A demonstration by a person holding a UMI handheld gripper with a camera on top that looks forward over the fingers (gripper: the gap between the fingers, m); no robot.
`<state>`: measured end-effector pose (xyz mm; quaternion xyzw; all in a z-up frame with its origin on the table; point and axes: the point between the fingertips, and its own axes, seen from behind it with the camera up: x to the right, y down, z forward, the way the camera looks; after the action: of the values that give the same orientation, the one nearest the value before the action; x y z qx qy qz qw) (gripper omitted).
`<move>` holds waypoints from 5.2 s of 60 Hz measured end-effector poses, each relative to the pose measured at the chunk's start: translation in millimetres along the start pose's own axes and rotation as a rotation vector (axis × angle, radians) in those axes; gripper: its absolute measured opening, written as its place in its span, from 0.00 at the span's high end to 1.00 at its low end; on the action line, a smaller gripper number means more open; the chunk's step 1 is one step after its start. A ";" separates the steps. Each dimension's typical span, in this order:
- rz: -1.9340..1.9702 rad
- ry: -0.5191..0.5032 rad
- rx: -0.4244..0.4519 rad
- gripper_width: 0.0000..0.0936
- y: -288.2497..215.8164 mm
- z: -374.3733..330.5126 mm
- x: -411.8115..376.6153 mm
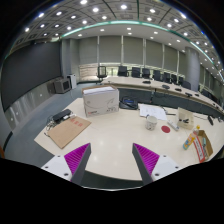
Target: Pour water
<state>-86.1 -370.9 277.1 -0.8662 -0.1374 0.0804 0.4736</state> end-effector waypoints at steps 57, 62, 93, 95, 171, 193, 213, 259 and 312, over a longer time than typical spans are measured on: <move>0.185 0.375 0.035 0.08 110.9 139.0 514.5; 0.195 0.356 0.055 0.08 112.5 163.5 541.2; 0.186 0.364 0.142 0.49 105.9 241.7 586.0; 0.192 0.371 0.136 0.51 106.1 241.8 585.1; -1.897 0.929 -0.283 0.58 -146.5 381.5 455.9; -1.308 0.828 -0.072 0.58 -165.2 351.6 453.4; -0.344 0.460 0.171 0.58 -142.6 355.9 445.8; 0.131 0.206 0.098 0.24 -8.2 434.2 467.0; 0.077 0.347 -0.030 0.08 -21.7 99.3 202.2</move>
<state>75.6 -216.9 240.0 -0.8786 -0.0217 -0.0544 0.4739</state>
